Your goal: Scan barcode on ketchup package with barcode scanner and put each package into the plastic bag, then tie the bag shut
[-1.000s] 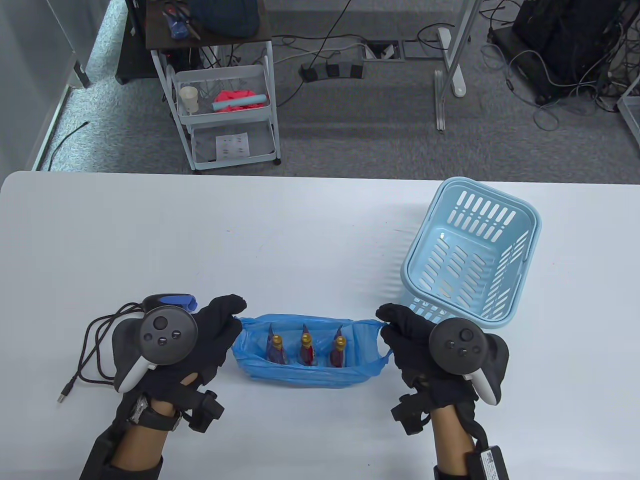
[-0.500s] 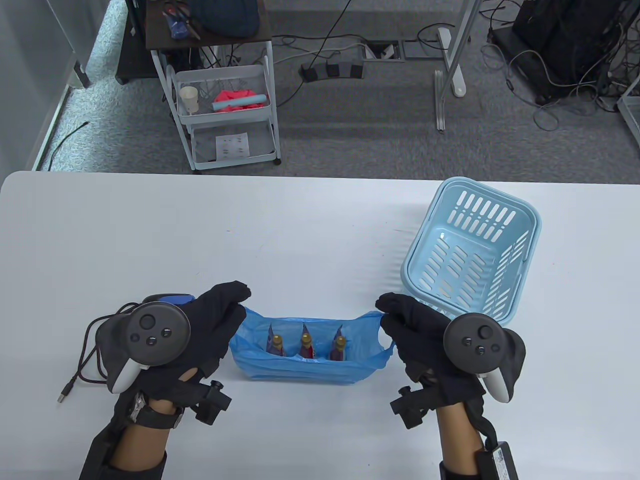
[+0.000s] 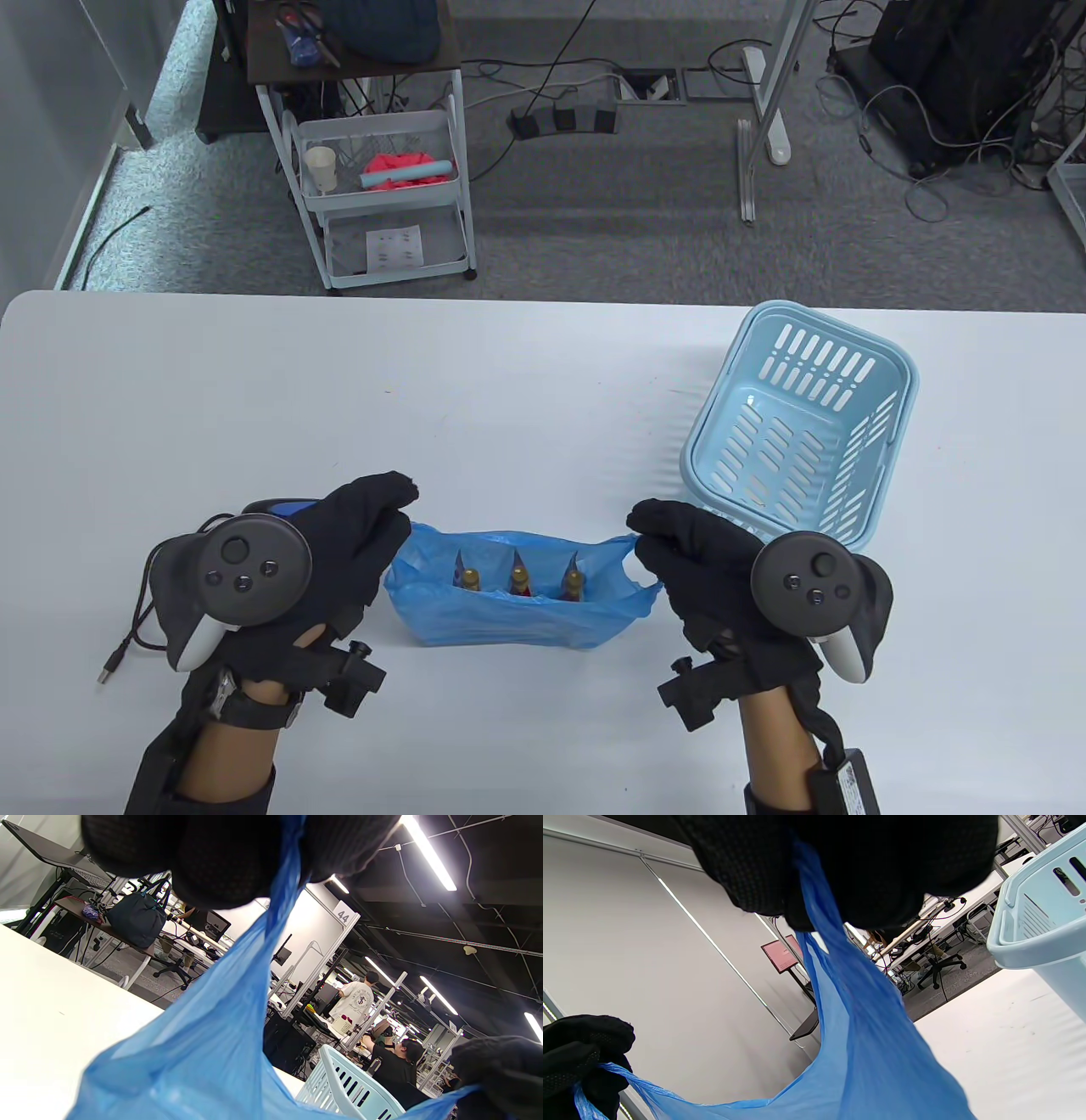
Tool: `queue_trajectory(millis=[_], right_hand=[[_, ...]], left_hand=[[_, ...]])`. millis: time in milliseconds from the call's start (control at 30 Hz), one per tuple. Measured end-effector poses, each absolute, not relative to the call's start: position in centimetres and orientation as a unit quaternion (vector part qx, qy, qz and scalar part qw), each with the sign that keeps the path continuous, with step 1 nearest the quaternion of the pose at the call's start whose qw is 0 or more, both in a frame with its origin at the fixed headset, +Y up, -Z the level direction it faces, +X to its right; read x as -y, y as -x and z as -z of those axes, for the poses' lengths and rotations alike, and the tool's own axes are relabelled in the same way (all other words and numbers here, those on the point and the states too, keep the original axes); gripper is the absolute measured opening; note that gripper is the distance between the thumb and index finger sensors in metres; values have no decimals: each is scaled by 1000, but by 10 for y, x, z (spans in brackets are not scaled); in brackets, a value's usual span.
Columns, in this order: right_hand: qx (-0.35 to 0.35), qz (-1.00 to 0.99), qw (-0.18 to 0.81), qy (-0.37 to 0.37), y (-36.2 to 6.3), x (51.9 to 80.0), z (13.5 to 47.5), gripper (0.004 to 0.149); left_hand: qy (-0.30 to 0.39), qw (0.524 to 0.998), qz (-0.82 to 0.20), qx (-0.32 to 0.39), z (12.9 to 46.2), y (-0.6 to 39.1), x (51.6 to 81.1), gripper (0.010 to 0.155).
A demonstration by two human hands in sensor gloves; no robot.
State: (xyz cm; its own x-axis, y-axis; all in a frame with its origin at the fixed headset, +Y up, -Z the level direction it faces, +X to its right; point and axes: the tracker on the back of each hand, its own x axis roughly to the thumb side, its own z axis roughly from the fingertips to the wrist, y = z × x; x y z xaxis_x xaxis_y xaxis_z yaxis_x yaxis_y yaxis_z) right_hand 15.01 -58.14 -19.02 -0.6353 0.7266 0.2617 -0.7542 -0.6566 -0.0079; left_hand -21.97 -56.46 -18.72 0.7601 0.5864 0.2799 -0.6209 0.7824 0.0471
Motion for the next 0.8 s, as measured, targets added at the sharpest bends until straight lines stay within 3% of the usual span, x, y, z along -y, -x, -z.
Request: queue_trajectory(millis=[233, 600, 800], right_hand=[[58, -901, 414, -117, -149, 582, 191, 37], [58, -903, 410, -114, -151, 581, 191, 37], [56, -904, 409, -114, -152, 581, 191, 37]], left_hand=[[-53, 932, -328, 144, 185, 225, 569, 54], [-8, 916, -348, 201, 182, 243, 582, 102], [94, 901, -360, 225, 196, 246, 615, 118]])
